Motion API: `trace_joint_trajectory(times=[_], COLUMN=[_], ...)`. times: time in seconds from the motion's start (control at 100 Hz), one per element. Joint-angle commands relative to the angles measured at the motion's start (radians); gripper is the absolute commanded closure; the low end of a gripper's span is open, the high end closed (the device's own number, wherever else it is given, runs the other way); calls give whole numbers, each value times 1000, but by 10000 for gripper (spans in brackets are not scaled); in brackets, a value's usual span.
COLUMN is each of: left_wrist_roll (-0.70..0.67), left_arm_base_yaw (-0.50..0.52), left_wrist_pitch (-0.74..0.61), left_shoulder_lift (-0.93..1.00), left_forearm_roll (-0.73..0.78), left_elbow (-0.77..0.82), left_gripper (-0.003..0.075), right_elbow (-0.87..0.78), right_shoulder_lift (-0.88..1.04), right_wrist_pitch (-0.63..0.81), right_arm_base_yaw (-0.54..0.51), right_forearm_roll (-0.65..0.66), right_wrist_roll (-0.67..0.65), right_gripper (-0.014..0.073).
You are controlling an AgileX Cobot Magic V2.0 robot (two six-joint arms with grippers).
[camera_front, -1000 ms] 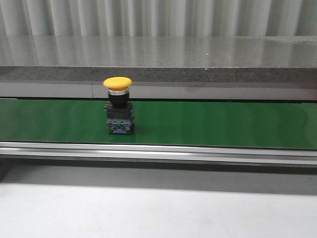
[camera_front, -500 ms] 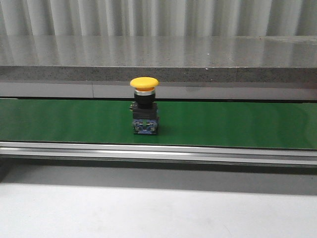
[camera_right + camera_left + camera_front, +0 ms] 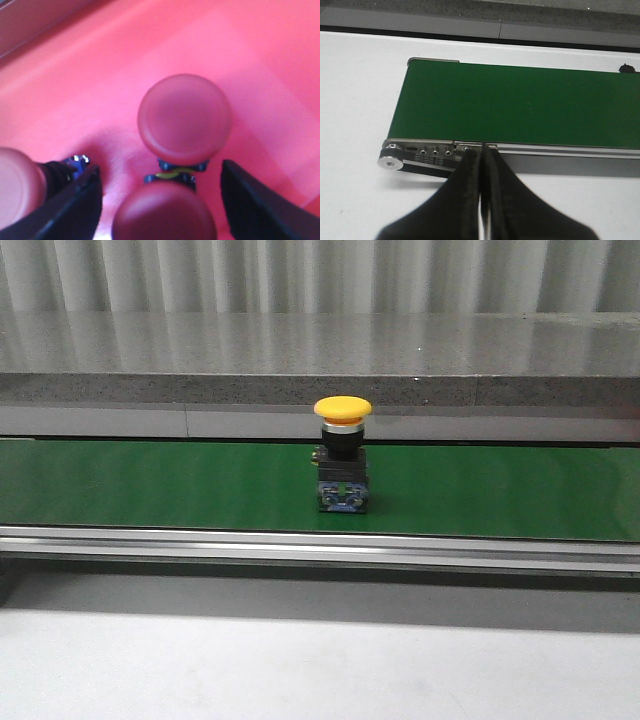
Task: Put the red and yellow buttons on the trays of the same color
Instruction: 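Lower the red button into the red tray and open the right gripper, then grasp the yellow button at the belt's end with the right gripper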
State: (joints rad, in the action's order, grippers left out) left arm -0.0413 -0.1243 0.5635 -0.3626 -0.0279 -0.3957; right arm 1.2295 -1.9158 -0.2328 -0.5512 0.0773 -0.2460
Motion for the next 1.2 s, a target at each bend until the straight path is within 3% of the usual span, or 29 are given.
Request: trace_joint_trajectory(times=[0.0, 0.19, 0.49, 0.58, 0.72, 1.19], left_wrist_roll=[1, 1, 1, 1, 1, 1], left_arm_base_yaw=[-9, -9, -9, -9, -9, -9], left_wrist_pitch=[-67, -67, -67, -67, -67, -67], left_shoulder_lift=[-5, -5, -5, -5, -5, -5], left_forearm_roll=[-3, -3, -3, -3, -3, -3], left_elbow=[-27, -27, -27, -27, -27, -27], left_gripper=[741, 741, 741, 741, 741, 741], right_elbow=[30, 29, -96, -141, -178, -202], right_shoulder_lift=[99, 235, 489, 570, 660, 750], right_wrist_pitch=[22, -73, -197, -270, -376, -664], right_arm_base_yaw=[-4, -4, 34, 61, 148, 581], right_forearm_roll=[3, 3, 5, 4, 3, 1], right_wrist_roll=[-1, -1, 0, 0, 0, 122], right_gripper=[63, 125, 120, 81, -14, -10])
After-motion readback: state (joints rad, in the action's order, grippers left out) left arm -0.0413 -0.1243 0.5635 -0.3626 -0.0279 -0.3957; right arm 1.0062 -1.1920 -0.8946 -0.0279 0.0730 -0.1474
